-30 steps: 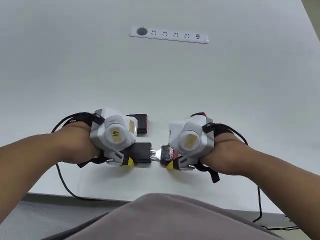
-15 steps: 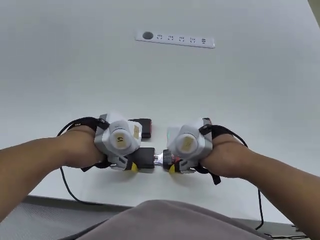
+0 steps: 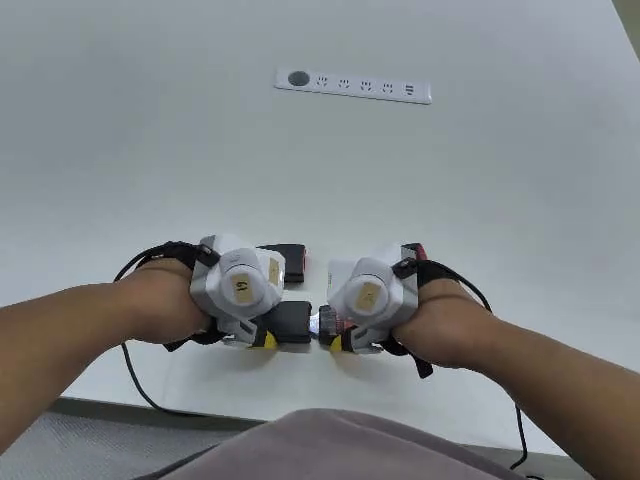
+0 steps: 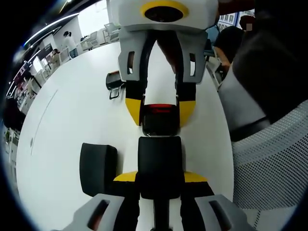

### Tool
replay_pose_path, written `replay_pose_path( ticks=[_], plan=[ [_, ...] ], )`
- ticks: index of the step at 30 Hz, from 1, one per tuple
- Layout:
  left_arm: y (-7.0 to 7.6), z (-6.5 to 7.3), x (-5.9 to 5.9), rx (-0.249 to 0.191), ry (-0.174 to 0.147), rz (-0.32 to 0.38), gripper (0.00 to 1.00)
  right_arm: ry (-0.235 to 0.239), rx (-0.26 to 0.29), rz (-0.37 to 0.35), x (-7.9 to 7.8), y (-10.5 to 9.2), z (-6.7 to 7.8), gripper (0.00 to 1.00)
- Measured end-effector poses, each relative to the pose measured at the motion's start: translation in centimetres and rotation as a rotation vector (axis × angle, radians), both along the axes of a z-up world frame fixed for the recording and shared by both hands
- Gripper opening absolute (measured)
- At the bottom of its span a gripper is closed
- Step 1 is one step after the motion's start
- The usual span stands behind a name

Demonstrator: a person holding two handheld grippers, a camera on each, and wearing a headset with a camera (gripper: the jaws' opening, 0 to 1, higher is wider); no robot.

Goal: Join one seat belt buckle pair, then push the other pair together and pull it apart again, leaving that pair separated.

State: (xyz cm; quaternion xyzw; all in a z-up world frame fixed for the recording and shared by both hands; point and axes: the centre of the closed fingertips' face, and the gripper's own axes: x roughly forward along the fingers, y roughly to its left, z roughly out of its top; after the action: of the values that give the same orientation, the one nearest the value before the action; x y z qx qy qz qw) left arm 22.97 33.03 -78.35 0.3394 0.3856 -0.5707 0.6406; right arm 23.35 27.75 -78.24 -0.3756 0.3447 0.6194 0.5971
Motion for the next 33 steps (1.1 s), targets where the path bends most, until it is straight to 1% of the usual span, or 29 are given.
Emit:
replay_pose_path(
  ticks=[2, 3, 4, 5, 8, 17, 20, 24, 33],
  plan=[
    [-0.05, 0.11, -0.06, -0.001, 0.000, 0.003, 0.32, 0.005, 0.005, -0.011, -0.03, 0.10, 0.01, 0.30],
    [0.06, 0.12, -0.06, 0.000, -0.002, 0.001, 0.32, 0.007, 0.021, -0.023, -0.11, 0.37, 0.08, 0.29],
    [0.05, 0.11, -0.05, -0.007, -0.003, 0.005, 0.32, -0.018, 0.018, -0.067, 0.38, 0.14, 0.20, 0.29],
    [0.09, 0.08, -0.06, -0.011, -0.003, 0.007, 0.32, -0.002, 0.022, -0.035, -0.23, -0.04, 0.16, 0.29],
    [0.04, 0.17, -0.16, -0.015, -0.005, 0.012, 0.32, 0.007, 0.035, -0.044, -0.12, 0.01, 0.36, 0.30],
    [0.03, 0.25, -0.22, -0.016, -0.004, 0.006, 0.33, 0.001, 0.027, -0.036, -0.14, -0.05, 0.40, 0.30],
    [0.17, 0.20, -0.18, -0.022, -0.003, -0.001, 0.33, -0.008, 0.027, -0.025, -0.04, -0.15, 0.31, 0.30],
    [0.25, 0.13, -0.08, -0.027, 0.001, -0.001, 0.33, 0.004, 0.046, -0.029, 0.16, -0.30, 0.30, 0.30],
    [0.21, 0.27, -0.05, -0.030, 0.004, 0.008, 0.33, 0.000, 0.068, -0.036, 0.21, -0.15, 0.14, 0.31]
  ],
)
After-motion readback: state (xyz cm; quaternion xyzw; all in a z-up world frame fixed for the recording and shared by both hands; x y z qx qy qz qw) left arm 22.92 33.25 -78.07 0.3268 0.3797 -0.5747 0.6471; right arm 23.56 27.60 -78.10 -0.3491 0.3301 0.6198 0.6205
